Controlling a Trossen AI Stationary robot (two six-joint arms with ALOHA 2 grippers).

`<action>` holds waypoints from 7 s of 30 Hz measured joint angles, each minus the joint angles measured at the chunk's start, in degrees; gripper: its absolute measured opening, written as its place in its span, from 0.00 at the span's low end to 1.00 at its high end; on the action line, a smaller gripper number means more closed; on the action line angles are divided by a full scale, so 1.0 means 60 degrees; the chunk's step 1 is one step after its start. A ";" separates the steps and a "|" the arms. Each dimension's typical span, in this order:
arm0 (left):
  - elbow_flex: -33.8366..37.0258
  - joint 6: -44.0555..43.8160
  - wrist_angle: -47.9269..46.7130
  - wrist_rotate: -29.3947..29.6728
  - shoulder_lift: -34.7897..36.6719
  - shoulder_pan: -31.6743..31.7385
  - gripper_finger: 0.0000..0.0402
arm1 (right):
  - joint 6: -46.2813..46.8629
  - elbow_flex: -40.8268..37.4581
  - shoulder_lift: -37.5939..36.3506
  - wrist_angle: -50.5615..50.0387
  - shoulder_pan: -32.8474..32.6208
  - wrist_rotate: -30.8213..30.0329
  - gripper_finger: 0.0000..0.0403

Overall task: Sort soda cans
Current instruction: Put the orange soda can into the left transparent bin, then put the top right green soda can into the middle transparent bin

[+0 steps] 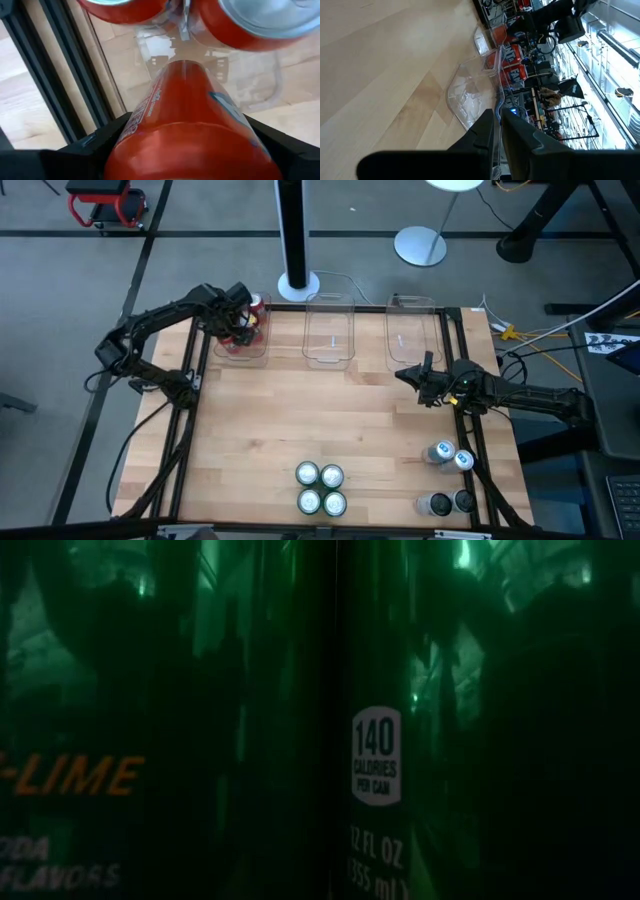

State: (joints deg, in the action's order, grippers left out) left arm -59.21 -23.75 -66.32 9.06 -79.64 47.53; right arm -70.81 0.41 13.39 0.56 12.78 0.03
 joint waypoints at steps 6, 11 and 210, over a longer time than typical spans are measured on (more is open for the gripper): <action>0.0575 0.0085 0.0618 -0.0022 -0.0004 0.0011 0.75 | 0.0000 0.0000 0.0000 0.0001 -0.0001 0.0000 0.09; 0.0996 0.0250 0.1055 -0.0016 -0.0015 0.0137 0.77 | 0.0000 -0.0001 0.0000 0.0000 0.0000 0.0000 0.09; 0.7451 0.1953 1.4888 0.3289 0.4870 -1.2692 0.93 | 0.2688 1.6537 1.7427 -0.7898 -0.6794 0.0601 0.91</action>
State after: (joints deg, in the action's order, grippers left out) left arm -14.50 -12.03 23.00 28.80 -50.41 -28.62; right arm -54.67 99.63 117.95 -46.83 -27.99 3.64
